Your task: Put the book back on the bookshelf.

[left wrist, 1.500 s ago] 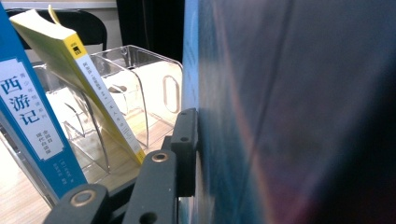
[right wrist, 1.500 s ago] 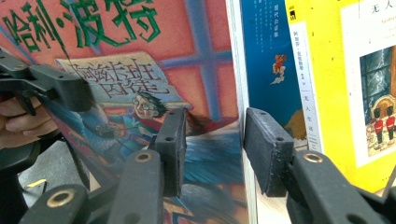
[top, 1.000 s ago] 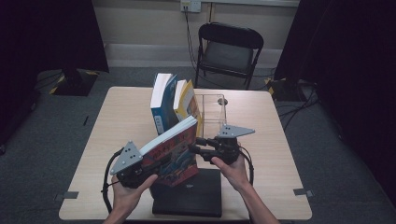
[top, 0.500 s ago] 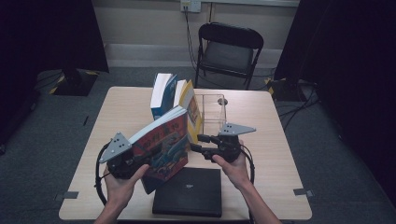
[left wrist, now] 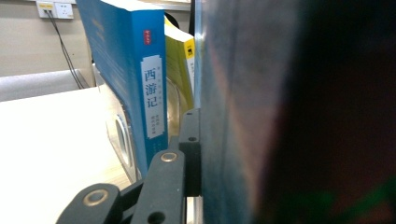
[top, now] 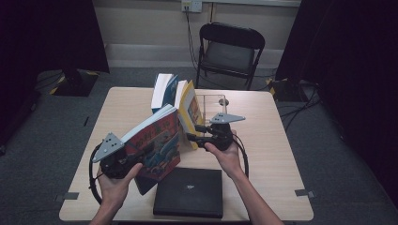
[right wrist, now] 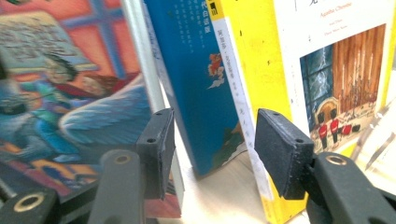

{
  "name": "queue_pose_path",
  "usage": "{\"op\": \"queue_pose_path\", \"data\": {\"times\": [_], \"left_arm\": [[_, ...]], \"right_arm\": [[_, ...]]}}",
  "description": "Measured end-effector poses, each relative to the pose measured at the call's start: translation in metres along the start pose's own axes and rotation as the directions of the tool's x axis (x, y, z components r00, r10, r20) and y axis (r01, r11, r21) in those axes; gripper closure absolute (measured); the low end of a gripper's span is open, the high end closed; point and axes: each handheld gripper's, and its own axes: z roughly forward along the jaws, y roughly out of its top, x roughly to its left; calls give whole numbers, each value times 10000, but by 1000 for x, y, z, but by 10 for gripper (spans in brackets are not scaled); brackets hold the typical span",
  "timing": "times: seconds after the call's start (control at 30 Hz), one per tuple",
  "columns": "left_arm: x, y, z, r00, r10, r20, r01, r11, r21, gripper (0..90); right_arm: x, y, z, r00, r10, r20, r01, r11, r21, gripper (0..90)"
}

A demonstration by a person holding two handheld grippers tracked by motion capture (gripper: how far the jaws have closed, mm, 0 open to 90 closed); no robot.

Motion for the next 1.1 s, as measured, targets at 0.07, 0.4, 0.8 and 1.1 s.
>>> {"op": "queue_pose_path", "data": {"times": [0.07, 0.4, 0.8, 1.1], "left_arm": [[0, 1, -1, 10000, -35, 0, 34, 10000, -29, 746], [3, 1, -2, 9998, -126, -162, 125, 9999, -71, 746], [4, 3, 0, 9991, -280, -319, 277, 9996, -103, 745], [1, 3, 4, 9991, -223, -349, 224, 9997, 24, 745]], "right_arm": [[-1, 5, 7, 9999, -79, 112, 78, 9999, 101, 447], [-13, 23, 38, 9981, -41, 618, 21, 9995, 327, 370], [-13, 25, 57, 9921, -350, 1204, 312, 9990, 329, 344], [-16, 19, 49, 9929, -126, 1187, 120, 9999, 63, 576]]}}
